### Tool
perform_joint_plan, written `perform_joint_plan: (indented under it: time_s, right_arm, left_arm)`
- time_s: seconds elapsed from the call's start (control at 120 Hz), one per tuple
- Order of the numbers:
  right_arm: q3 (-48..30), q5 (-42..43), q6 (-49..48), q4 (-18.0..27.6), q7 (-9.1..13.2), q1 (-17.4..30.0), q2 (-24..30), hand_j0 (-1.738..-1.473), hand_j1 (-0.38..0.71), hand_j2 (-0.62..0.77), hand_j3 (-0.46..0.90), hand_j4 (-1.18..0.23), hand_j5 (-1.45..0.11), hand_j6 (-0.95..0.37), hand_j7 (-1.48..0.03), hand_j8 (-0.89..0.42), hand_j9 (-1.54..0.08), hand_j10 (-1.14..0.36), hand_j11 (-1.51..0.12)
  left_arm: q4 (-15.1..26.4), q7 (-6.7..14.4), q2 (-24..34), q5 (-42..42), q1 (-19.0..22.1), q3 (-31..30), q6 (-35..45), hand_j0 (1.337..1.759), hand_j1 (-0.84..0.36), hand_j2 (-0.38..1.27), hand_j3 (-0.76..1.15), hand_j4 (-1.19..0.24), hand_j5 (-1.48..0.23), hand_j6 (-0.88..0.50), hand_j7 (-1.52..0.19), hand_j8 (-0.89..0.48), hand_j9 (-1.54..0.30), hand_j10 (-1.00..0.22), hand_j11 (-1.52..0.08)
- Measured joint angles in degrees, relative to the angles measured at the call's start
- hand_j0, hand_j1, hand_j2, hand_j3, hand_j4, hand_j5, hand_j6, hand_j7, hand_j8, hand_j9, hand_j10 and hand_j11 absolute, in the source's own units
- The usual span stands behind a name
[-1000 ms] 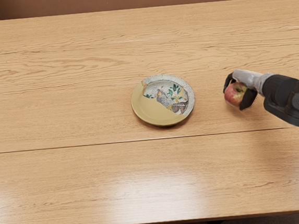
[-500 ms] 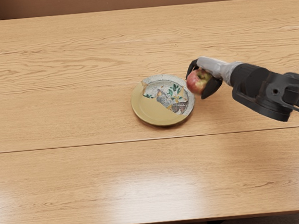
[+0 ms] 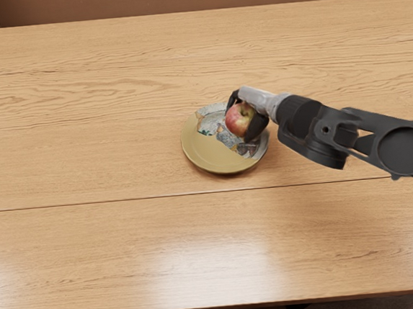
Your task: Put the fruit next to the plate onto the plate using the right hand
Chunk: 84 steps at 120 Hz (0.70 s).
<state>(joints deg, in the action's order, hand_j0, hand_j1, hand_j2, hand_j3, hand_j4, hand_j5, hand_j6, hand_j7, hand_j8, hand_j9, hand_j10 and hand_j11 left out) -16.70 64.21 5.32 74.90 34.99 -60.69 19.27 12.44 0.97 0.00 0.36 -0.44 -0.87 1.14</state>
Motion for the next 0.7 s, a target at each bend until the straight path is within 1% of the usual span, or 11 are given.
perform_joint_plan:
  time_s: [0.033, 0.058, 0.125, 0.283, 0.325, 0.367, 0.458, 0.508, 0.55, 0.7]
  right_arm:
    - [0.0, 0.1, 0.0, -1.3, 0.0, 0.0, -1.0, -1.644, 0.24, 0.07, 0.0, -0.34, -1.09, -0.13, -1.03, -0.13, -1.1, -0.39, -1.14]
    - [0.0, 0.1, 0.0, -2.2, 0.0, 0.0, -1.8, -1.645, 0.24, 0.1, 0.0, -0.35, -1.09, -0.13, -1.03, -0.13, -1.11, -0.39, -1.14]
    - [0.1, 0.1, 0.0, -3.9, 0.0, 0.0, -3.1, -1.646, 0.24, 0.1, 0.0, -0.35, -1.09, -0.13, -1.04, -0.13, -1.11, -0.4, -1.15]
    - [0.1, -0.1, 0.0, -5.1, 0.0, 0.1, -4.1, -1.647, 0.24, 0.1, 0.0, -0.34, -1.09, -0.13, -1.03, -0.13, -1.11, -0.39, -1.15]
    - [-0.6, -0.2, 0.2, -4.9, 0.0, 0.3, -4.4, -1.649, 0.14, 0.08, 0.0, -0.28, -0.89, -0.11, -0.84, -0.11, -0.91, -0.33, -0.94]
    - [-1.3, -0.2, 0.3, -4.6, 0.0, 0.6, -4.7, -1.65, 0.05, 0.07, 0.0, -0.23, -0.73, -0.09, -0.69, -0.09, -0.74, -0.27, -0.77]
    - [-2.7, -0.3, 0.4, -4.1, 0.0, 1.3, -4.8, -1.653, -0.09, 0.04, 0.0, -0.15, -0.47, -0.06, -0.44, -0.06, -0.48, -0.18, -0.49]
    - [-3.9, -0.5, -0.5, -3.8, 0.0, 1.4, -4.6, -1.654, -0.15, 0.03, 0.0, -0.12, -0.37, -0.05, -0.35, -0.05, -0.38, -0.14, -0.39]
    - [-5.7, -2.5, -3.5, -3.6, 0.0, 1.5, -3.8, -1.655, -0.18, 0.03, 0.0, -0.1, -0.3, -0.04, -0.29, -0.05, -0.31, -0.12, -0.32]
    - [-11.8, -11.5, -13.4, -1.2, 0.0, 1.2, 3.6, -1.657, -0.26, 0.01, 0.0, -0.06, -0.15, -0.03, -0.15, -0.03, -0.16, -0.06, -0.16]
  left_arm:
    - [0.0, 0.0, 0.0, 0.0, 0.0, 0.0, 0.0, 1.658, 0.35, 0.0, 0.0, 0.0, 0.0, 0.0, 0.0, 0.0, 0.0, 0.0, 0.0]
    - [0.0, 0.0, 0.0, 0.0, 0.0, 0.0, 0.0, 1.658, 0.35, 0.0, 0.0, 0.0, 0.0, 0.0, 0.0, 0.0, 0.0, 0.0, 0.0]
    - [0.0, 0.0, 0.0, 0.0, 0.0, 0.0, 0.0, 1.658, 0.35, 0.0, 0.0, 0.0, 0.0, 0.0, 0.0, 0.0, 0.0, 0.0, 0.0]
    - [0.0, 0.0, 0.0, 0.0, 0.0, 0.0, 0.0, 1.658, 0.35, 0.0, 0.0, 0.0, 0.0, 0.0, 0.0, 0.0, 0.0, 0.0, 0.0]
    - [0.0, 0.0, 0.0, 0.0, 0.0, 0.0, 0.0, 1.658, 0.35, 0.0, 0.0, 0.0, 0.0, 0.0, 0.0, 0.0, 0.0, 0.0, 0.0]
    - [0.0, 0.0, 0.0, 0.0, 0.0, 0.0, 0.0, 1.658, 0.35, 0.0, 0.0, 0.0, 0.0, 0.0, 0.0, 0.0, 0.0, 0.0, 0.0]
    - [0.0, 0.0, 0.0, 0.0, 0.0, 0.0, 0.0, 1.658, 0.35, 0.0, 0.0, 0.0, 0.0, 0.0, 0.0, 0.0, 0.0, 0.0, 0.0]
    - [0.0, 0.0, 0.0, 0.0, 0.0, 0.0, 0.0, 1.658, 0.35, 0.0, 0.0, 0.0, 0.0, 0.0, 0.0, 0.0, 0.0, 0.0, 0.0]
    - [0.0, 0.0, 0.0, 0.0, 0.0, 0.0, 0.0, 1.658, 0.35, 0.0, 0.0, 0.0, 0.0, 0.0, 0.0, 0.0, 0.0, 0.0, 0.0]
    - [0.0, 0.0, 0.0, 0.0, 0.0, 0.0, 0.0, 1.658, 0.35, 0.0, 0.0, 0.0, 0.0, 0.0, 0.0, 0.0, 0.0, 0.0, 0.0]
